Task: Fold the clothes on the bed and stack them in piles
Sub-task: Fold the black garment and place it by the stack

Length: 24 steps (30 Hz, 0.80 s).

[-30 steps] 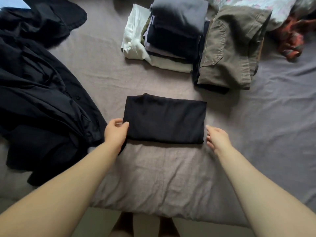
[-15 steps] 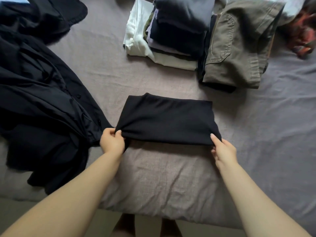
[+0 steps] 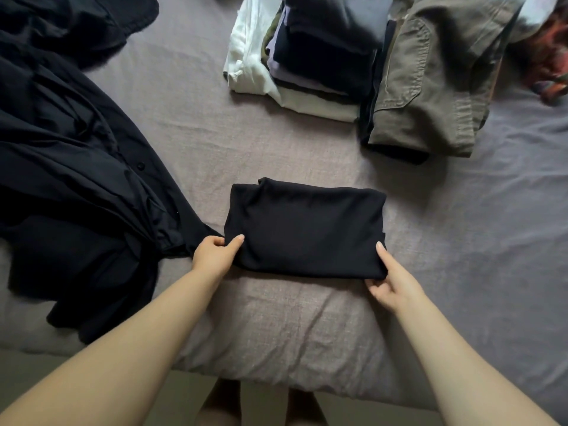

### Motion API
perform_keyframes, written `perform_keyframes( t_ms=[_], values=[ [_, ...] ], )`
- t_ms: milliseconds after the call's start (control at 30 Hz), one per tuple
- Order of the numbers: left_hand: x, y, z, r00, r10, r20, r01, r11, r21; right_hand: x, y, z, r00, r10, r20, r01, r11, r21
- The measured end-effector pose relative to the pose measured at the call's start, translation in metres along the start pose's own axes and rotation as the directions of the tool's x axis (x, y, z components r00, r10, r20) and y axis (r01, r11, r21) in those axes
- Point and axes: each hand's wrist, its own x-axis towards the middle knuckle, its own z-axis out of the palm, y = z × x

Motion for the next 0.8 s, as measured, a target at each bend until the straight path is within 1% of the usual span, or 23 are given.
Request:
perform_keyframes(
  t_ms=[67,100,167,200,267,333,367,400,433,467,500,533,567,600,633,700,733,767,800],
  values=[
    [0.001,0.003,0.000,0.999,0.032,0.024,-0.033,0.998,0.046,0.002,-0.003,0.004,1.000,0.014,0.017,-0.014,1.000,-0.006],
    [0.000,0.003,-0.001,0.999,0.048,0.007,-0.048,0.996,0.071,0.004,-0.006,0.005,1.000,0.015,0.027,-0.014,0.999,-0.037],
    [0.000,0.001,-0.006,0.995,0.051,-0.081,-0.043,0.993,0.108,0.008,-0.012,0.002,1.000,-0.002,0.008,0.003,0.994,-0.108],
    [-0.002,-0.001,-0.008,0.992,0.042,-0.120,-0.028,0.993,0.113,0.010,-0.015,-0.001,1.000,-0.016,-0.015,0.013,0.985,-0.171],
    [-0.006,-0.007,-0.010,0.990,0.030,-0.135,-0.015,0.994,0.112,0.014,-0.025,-0.006,0.997,-0.046,-0.060,0.021,0.929,-0.368],
    [-0.017,-0.013,-0.008,0.985,0.064,-0.158,-0.041,0.989,0.144,0.017,-0.037,-0.001,0.999,-0.030,-0.023,0.014,0.865,-0.501],
    [-0.024,-0.013,-0.006,0.967,0.155,-0.200,-0.113,0.972,0.206,0.017,-0.043,0.005,1.000,-0.018,0.015,0.023,0.835,-0.550],
    [-0.032,-0.011,-0.004,0.924,0.298,-0.238,-0.230,0.933,0.275,0.016,-0.048,0.012,0.999,-0.018,0.047,0.043,0.796,-0.604],
    [-0.039,-0.008,0.000,0.861,0.446,-0.245,-0.364,0.876,0.317,0.017,-0.050,0.020,0.998,-0.040,0.057,0.068,0.741,-0.668],
    [-0.043,-0.003,0.005,0.811,0.553,-0.194,-0.477,0.815,0.328,0.016,-0.050,0.028,0.995,-0.083,0.055,0.098,0.687,-0.720],
    [-0.045,0.004,0.012,0.791,0.605,-0.097,-0.554,0.774,0.307,0.016,-0.050,0.035,0.991,-0.123,0.055,0.122,0.649,-0.751],
    [-0.048,0.010,0.022,0.798,0.602,0.025,-0.585,0.764,0.271,0.018,-0.049,0.041,0.988,-0.139,0.066,0.140,0.633,-0.761],
    [-0.050,0.015,0.032,0.825,0.548,0.142,-0.566,0.790,0.236,0.020,-0.048,0.045,0.989,-0.115,0.089,0.143,0.648,-0.748],
    [-0.053,0.022,0.042,0.861,0.456,0.226,-0.500,0.840,0.211,0.022,-0.046,0.048,0.992,-0.065,0.111,0.126,0.673,-0.729],
    [-0.056,0.030,0.053,0.901,0.341,0.267,-0.397,0.897,0.196,0.024,-0.045,0.049,0.992,0.000,0.124,0.090,0.693,-0.715],
    [-0.067,0.044,0.070,0.944,0.175,0.278,-0.228,0.958,0.172,0.019,-0.047,0.049,0.980,0.107,0.169,0.047,0.698,-0.715],
    [-0.075,0.051,0.076,0.953,0.123,0.278,-0.170,0.973,0.154,0.013,-0.051,0.049,0.968,0.128,0.217,0.065,0.705,-0.706],
    [-0.080,0.058,0.081,0.957,0.077,0.279,-0.104,0.991,0.084,0.005,-0.057,0.051,0.952,0.122,0.281,0.110,0.720,-0.685],
    [-0.086,0.065,0.084,0.954,0.040,0.296,-0.024,0.998,-0.057,-0.008,-0.065,0.054,0.929,0.093,0.358,0.179,0.733,-0.657]
  ],
)
